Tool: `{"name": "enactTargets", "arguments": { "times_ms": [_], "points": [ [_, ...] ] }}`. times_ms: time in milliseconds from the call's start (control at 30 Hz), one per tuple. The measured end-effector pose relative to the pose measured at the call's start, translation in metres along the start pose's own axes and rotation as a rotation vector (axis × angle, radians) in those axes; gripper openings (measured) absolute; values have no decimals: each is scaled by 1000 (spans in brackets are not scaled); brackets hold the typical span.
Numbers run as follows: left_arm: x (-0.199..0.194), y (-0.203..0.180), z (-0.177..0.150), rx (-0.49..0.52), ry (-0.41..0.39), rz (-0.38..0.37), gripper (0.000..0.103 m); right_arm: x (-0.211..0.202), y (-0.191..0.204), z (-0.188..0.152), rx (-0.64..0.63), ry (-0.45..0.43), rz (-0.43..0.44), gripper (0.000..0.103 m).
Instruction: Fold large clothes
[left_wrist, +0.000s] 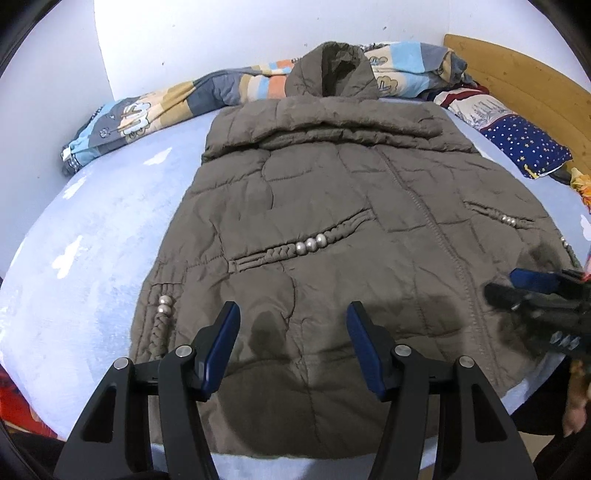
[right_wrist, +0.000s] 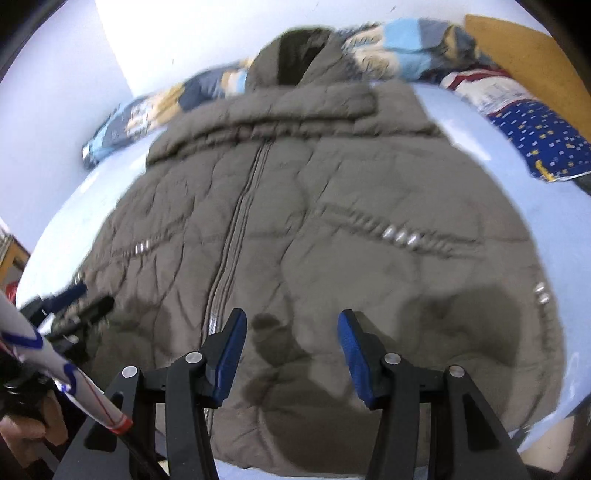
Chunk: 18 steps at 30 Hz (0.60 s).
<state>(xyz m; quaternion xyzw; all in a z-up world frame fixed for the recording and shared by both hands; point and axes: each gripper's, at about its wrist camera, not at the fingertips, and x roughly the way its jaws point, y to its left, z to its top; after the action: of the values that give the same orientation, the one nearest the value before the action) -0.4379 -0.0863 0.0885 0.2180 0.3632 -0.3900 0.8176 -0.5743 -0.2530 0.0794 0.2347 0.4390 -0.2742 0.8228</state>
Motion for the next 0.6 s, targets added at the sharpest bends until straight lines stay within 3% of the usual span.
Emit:
{"name": "enactTargets", "arguments": {
  "times_ms": [67, 167, 433, 600],
  "points": [
    [-12, -2, 1, 2, -20, -1, 59, 1, 10, -1, -48, -3, -26, 60],
    [-29, -4, 5, 1, -52, -1, 59, -13, 18, -3, -51, -38, 18, 60],
    [-87, -16, 25, 8, -164, -22, 59, -85, 26, 3, 10, -215, 98, 60],
    [-128, -27, 42, 17, -244, -56, 59, -129, 28, 1, 24, -280, 126, 61]
  ]
}}
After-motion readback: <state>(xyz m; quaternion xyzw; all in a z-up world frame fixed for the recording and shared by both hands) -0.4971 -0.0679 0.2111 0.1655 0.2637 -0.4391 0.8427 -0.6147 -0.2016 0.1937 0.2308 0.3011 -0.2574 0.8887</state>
